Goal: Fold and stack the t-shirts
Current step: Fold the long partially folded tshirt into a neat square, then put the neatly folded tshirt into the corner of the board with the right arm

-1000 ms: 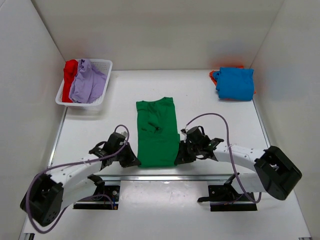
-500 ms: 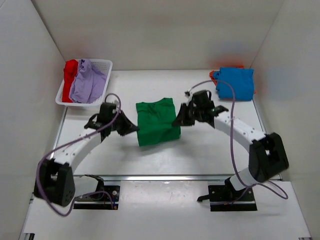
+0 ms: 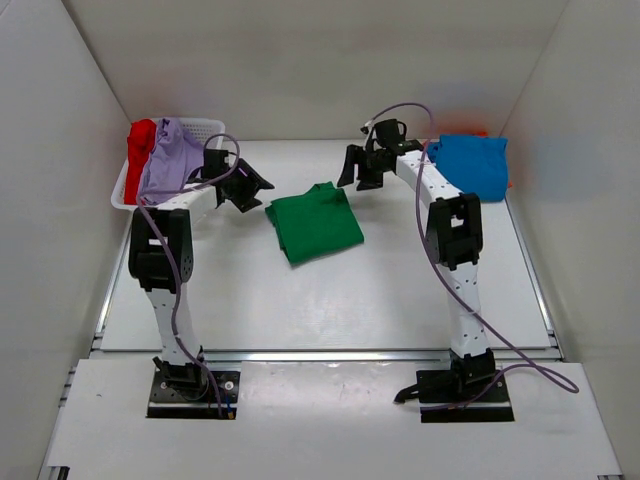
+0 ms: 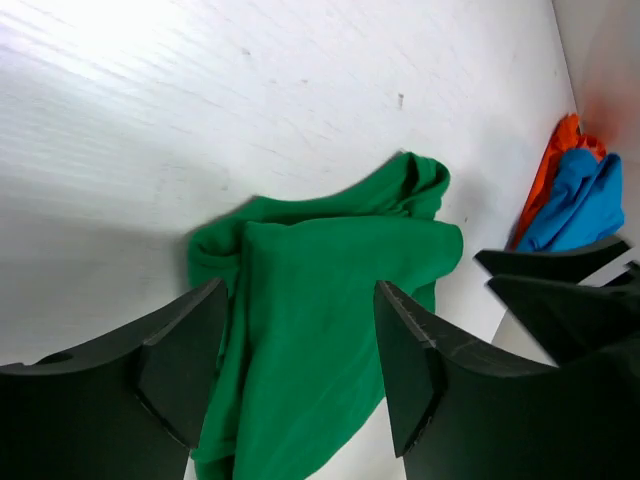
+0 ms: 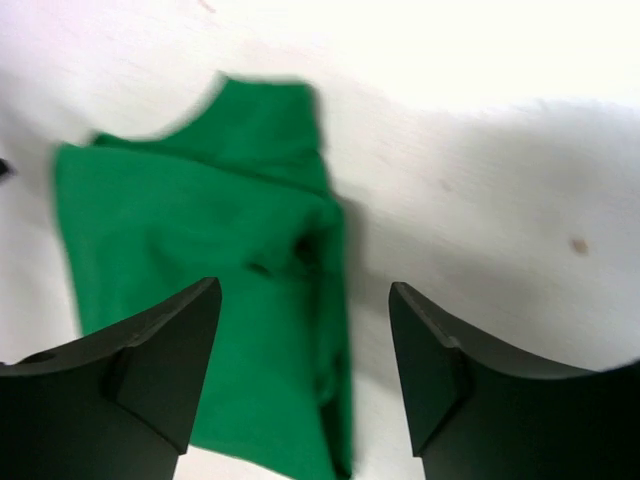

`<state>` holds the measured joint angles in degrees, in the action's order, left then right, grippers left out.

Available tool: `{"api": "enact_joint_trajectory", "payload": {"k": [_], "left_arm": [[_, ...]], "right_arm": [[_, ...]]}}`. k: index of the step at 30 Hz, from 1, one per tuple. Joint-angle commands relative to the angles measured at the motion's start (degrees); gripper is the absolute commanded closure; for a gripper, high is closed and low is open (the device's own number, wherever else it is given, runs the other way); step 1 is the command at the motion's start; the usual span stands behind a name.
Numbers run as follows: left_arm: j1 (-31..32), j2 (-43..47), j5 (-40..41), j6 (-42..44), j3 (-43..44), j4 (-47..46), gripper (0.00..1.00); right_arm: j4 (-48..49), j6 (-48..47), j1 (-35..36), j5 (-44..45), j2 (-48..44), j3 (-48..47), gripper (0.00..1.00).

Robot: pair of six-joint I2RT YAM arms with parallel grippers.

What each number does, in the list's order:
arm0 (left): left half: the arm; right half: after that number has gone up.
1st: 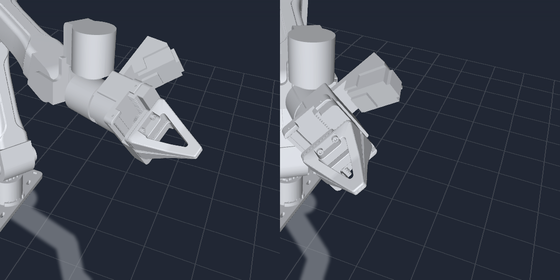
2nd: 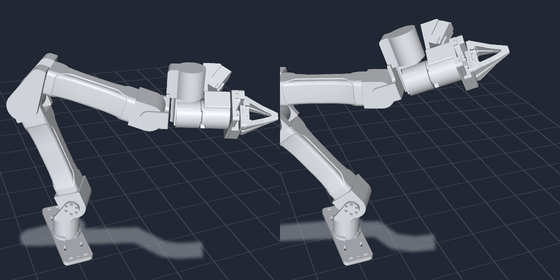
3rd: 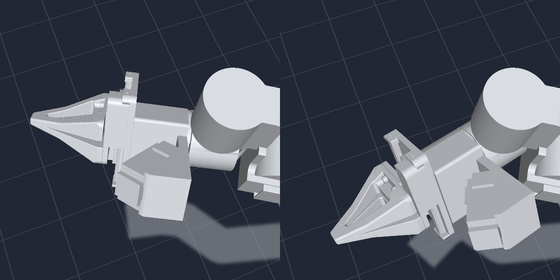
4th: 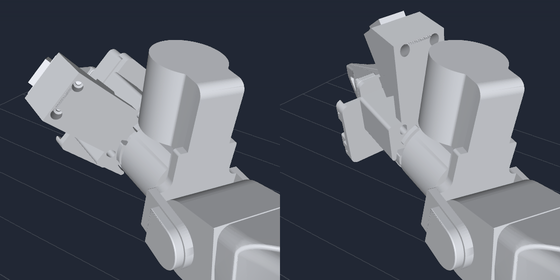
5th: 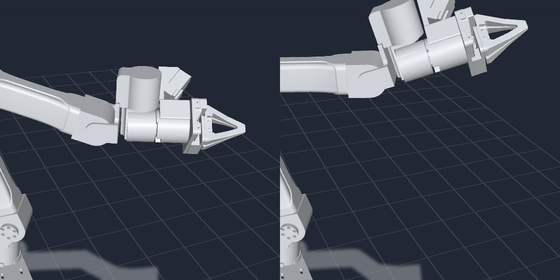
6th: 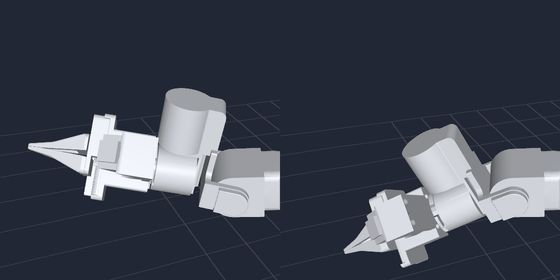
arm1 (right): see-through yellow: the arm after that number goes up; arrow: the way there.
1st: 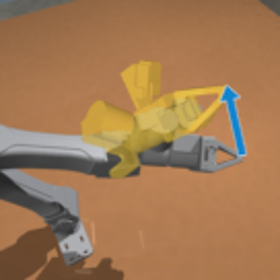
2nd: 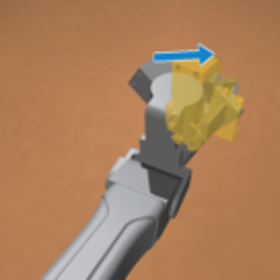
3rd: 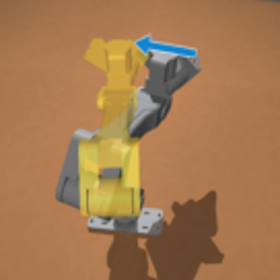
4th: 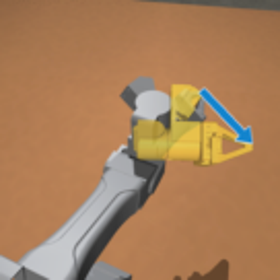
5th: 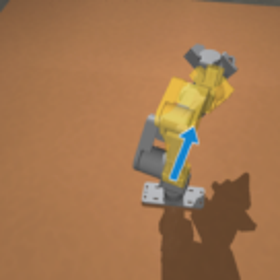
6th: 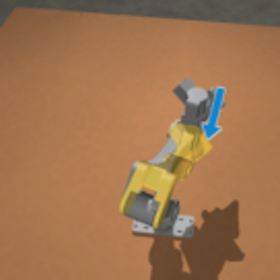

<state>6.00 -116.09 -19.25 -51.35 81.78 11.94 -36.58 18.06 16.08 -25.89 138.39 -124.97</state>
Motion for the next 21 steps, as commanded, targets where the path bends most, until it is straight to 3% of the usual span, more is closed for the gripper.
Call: {"api": "enact_joint_trajectory", "payload": {"k": [1,6,12,21], "left_arm": [[-0.37,3.85,-0.88,-1.73,-1.26,-4.46,0.28],[-1.08,9.47,-3.51,-2.17,-8.99,-7.64,0.29],[-0.55,20.54,-5.27,-3.4,-19.45,-9.84,0.31],[-1.69,30.04,-6.16,-3.93,-24.82,-8.7,0.31]], "right_arm": [[-5.71,-5.05,-0.69,3.74,-2.24,-0.21,0.34],[2.56,-5.76,-0.96,2.69,-7.16,14.56,0.33],[3.27,-5.24,2.55,1.46,-4.54,16.69,0.32],[5.12,-4.79,7.13,-0.65,-5.76,24.68,0.33]]}}
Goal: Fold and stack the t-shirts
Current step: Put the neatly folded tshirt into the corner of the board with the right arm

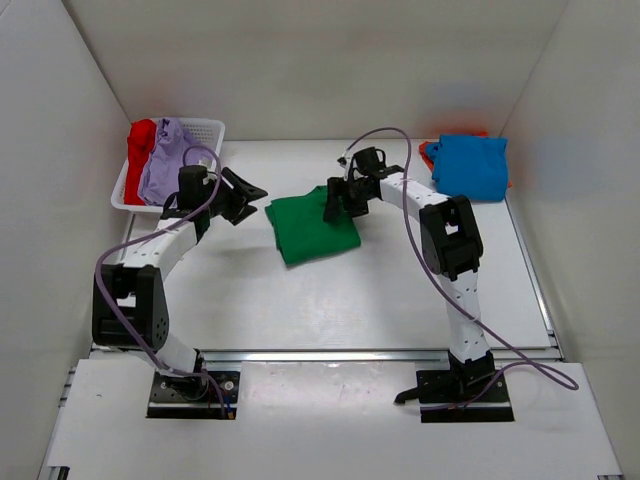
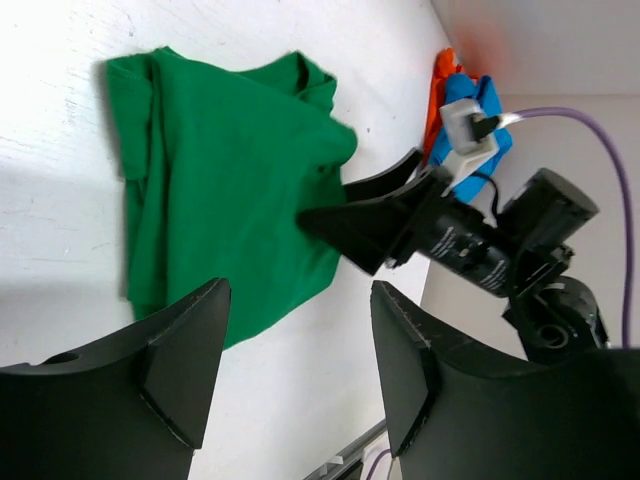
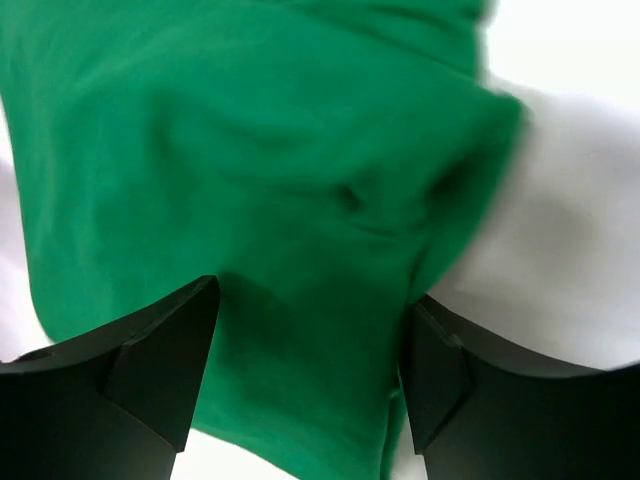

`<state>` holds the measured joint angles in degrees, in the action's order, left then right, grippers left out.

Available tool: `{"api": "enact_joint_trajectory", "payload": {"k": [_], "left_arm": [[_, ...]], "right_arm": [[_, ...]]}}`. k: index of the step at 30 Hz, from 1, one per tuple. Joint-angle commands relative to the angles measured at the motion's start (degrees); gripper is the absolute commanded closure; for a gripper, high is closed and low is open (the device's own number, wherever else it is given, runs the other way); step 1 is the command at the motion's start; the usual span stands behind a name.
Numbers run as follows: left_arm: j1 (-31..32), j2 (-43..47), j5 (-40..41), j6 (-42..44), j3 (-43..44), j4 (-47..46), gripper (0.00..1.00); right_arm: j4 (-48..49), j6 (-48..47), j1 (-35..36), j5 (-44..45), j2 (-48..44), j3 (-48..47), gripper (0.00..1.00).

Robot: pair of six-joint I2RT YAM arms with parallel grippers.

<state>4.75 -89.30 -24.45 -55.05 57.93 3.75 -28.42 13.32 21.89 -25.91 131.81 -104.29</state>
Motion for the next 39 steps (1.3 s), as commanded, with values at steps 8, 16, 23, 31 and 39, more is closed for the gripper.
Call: {"api": "enact_joint_trajectory", "payload": {"k": [8,16,23,31,39], "left_arm": [[-0.45,8.78,-1.92,-0.85,-5.28,-0.23,0.32],[0.52,10.81,-1.22,-1.55,-9.06,-1.37,0.33],[2.1,8.79,-2.44,-2.34,-8.28,-3.13,0.33],[1.83,7.21,-2.8,-1.21,-8.54,-4.71,0.34],[1.4,5.19,-3.85,-0.15,-8.8,-5.07,0.34]], "right_arm": [[-9.11,-3.04,1.93,5.77,0.12,3.13,1.0],[-1.38,-11.38,-2.19,18.17,-18.23,12.17,1.0],[6.98,-21.84,-8.77,24.6,-25.81,15.35,1.0],[10.66,-23.16,-19.25,20.99,-22.65,8.14,1.0],[12.17,-25.27,-28.04,21.16,-13.53,-5.88,1.0]]}}
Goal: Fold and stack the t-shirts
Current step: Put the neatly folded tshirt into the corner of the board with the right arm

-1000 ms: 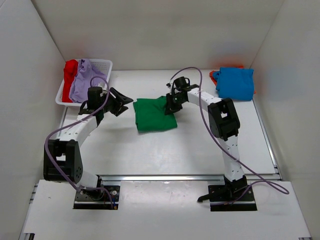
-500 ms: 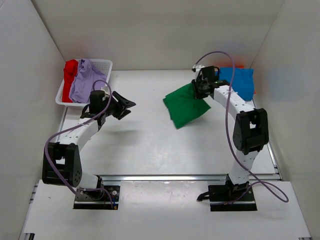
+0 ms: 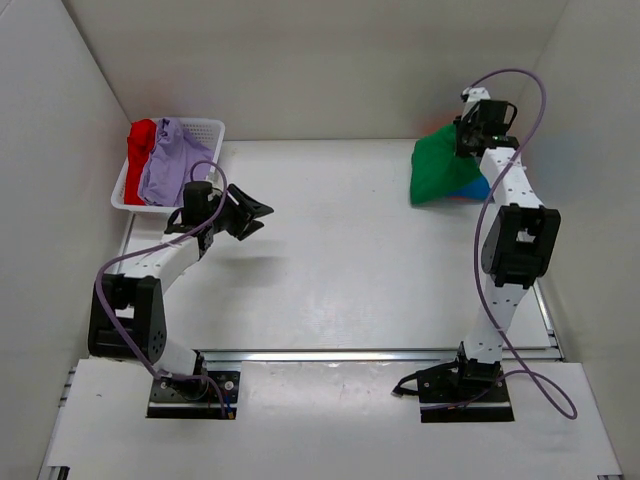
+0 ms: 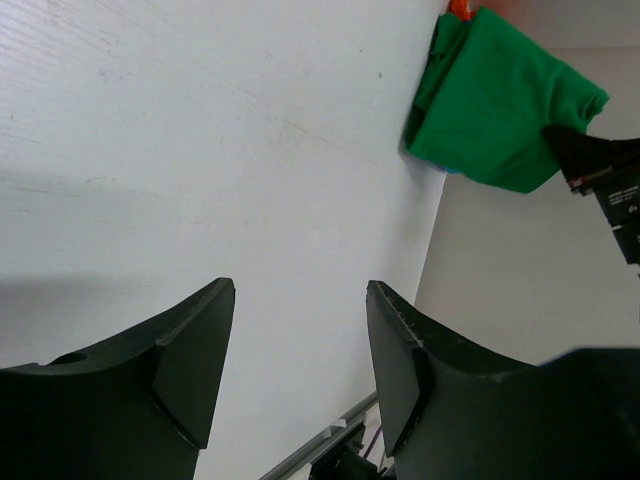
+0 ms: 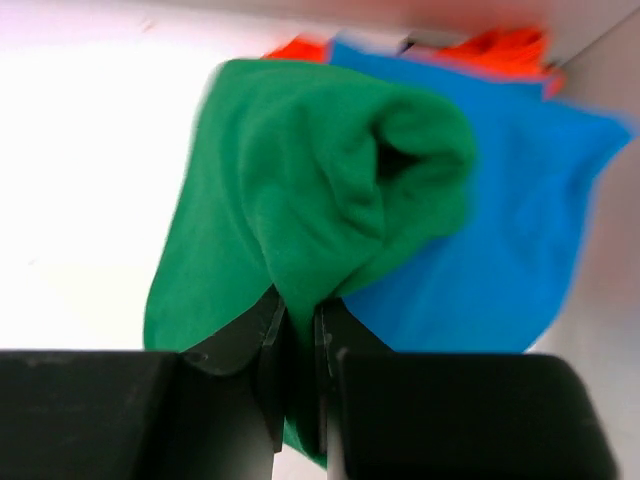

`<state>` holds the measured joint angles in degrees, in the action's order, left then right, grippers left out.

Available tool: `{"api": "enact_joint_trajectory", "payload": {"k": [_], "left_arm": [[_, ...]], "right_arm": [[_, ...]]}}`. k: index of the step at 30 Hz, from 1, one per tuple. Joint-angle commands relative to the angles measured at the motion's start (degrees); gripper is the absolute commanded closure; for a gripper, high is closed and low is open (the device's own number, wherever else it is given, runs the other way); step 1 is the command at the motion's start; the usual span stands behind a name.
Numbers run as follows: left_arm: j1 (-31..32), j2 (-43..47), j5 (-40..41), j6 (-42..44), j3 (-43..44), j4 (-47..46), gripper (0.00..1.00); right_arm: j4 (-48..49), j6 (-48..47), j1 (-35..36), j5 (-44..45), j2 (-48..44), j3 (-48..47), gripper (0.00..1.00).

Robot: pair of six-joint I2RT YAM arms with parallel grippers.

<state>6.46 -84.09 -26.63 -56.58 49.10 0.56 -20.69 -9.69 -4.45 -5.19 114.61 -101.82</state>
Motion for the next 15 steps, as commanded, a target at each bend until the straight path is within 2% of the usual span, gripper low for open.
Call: {"api": "enact_joint_trajectory", "payload": {"k": [1,7,15], "left_arm": [[-0.31,-0.45,-1.41,1.38,-0.14,-2.05,0.34],[-0.13,-2.03,-1.84,0.94,0.29,-3.37,0.34],[0.22,-3.09,-2.19,1.03,0.91,-3.55,0.34]], "right_arm": [[2.08,-3.04,-2.57,0.44,4.56,-12.48,1.0],[-0.06,-4.11,-6.62,0.71,10.02,-20.69,1.0],[0.11,-3.49,-9.61,3.95,12.83,-20.18,1.0]]}}
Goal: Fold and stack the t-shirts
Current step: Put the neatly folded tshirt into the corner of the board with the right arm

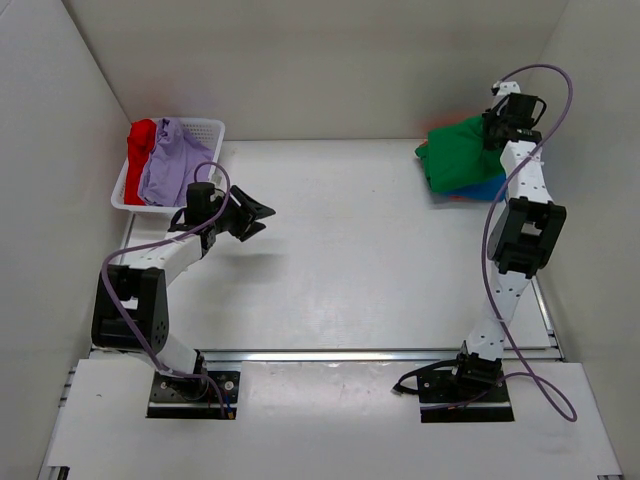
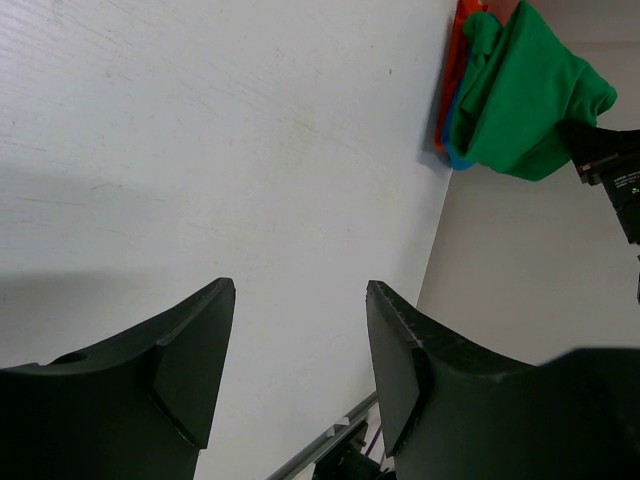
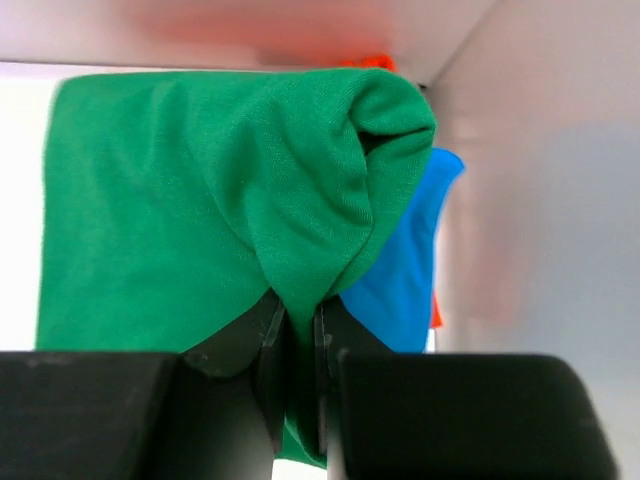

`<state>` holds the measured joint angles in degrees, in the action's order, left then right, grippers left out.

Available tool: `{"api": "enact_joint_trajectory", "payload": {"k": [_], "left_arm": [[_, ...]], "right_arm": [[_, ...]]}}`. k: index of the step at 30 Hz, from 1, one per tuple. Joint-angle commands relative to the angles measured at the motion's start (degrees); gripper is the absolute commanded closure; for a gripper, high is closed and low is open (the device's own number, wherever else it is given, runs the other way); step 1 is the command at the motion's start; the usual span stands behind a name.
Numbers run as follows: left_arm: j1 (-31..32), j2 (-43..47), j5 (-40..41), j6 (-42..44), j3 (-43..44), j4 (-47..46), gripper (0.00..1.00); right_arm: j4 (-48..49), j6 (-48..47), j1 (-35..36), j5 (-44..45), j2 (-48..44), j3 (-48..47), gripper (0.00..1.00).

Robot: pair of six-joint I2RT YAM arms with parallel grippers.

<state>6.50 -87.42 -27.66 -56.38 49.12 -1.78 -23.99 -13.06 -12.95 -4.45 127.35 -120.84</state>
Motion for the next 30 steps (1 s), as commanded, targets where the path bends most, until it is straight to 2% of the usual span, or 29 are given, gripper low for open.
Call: {"api": "enact_joint_trajectory", "payload": {"k": [1,15,21,25,27,30], "left_arm": [[0.0,-0.12,-0.73,0.83,0.71,-1.21,0.34],[0.88,-0.82,0.15,2.06,2.29,1.43,0.34],[0.88,-1.35,0.5,2.85,3.43,1.78,0.34],[1.93,-2.41,-0.64,5.74,5.98,6.34,0.33],[2.72,-2.5,-1.42,8.03,7.73,8.11,0.36],[3.52,-0.57,-3.88,11.02,7.31,8.29,0.35]], "right_arm": [[3.42,-0.04,-1.37,4.09,0.35,-0.72,1.0],[2.63,1.72,-1.99,16.48,11.59,-9.76,1.0],[4.73,1.28,-1.38,23.16,12.57,-10.03,1.0],[5.79,1.28,-0.94,28.17,10.47,-10.38,0.92],[6.14,2.16,-0.33,31.41,7.49,-8.9,0.72],[8.07,1.9,0.64,34.94,1.61,-4.95,0.09]]}}
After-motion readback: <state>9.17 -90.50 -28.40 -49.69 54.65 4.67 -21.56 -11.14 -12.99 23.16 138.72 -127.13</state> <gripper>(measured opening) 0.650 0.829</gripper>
